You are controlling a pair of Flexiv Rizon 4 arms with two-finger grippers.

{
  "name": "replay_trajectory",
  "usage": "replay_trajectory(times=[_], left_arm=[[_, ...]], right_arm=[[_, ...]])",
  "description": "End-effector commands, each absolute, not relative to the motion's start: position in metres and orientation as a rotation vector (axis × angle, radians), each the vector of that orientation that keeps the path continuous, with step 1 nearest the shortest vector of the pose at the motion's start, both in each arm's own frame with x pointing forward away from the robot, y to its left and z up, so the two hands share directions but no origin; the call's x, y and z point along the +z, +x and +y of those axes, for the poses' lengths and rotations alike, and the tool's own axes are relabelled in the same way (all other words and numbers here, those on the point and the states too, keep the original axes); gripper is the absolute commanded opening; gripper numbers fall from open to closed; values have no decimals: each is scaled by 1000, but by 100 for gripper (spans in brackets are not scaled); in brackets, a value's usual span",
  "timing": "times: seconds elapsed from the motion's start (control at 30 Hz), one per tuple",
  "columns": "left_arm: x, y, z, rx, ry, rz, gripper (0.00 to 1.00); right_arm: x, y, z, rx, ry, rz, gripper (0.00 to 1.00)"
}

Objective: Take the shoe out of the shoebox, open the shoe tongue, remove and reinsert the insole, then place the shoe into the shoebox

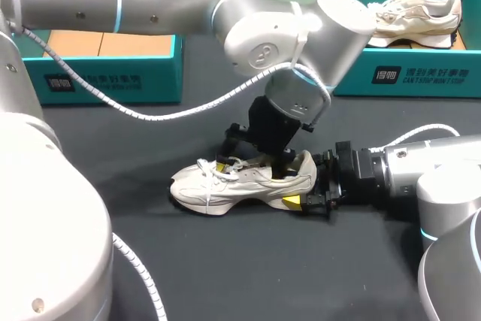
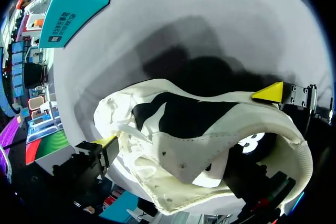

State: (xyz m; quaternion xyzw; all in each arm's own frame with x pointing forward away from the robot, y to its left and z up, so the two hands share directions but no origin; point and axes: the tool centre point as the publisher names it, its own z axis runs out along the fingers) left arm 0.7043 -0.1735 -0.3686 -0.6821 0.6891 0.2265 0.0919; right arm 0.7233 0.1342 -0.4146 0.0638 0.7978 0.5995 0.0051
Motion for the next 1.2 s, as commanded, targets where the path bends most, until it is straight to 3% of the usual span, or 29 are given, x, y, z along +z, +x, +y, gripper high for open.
replay_trajectory(times=[0.03,0.5,0.8,0.87,1.0,1.2], left_arm=[[-361,702,-169,664,-2029,2047,100],[-348,701,-168,620,-2038,2050,100],[-336,703,-176,567,-2030,2056,90],[-334,704,-179,561,-2026,2059,84],[-334,705,-183,555,-2021,2065,49],[-336,710,-188,565,-2020,2076,43]], right_arm=[[-416,724,134,1873,203,2499,0],[-416,724,134,1873,203,2499,0],[-416,724,134,1873,203,2499,0],[-416,724,134,1873,203,2499,0],[-416,724,134,1873,203,2499,0],[-416,724,134,1873,203,2499,0]])
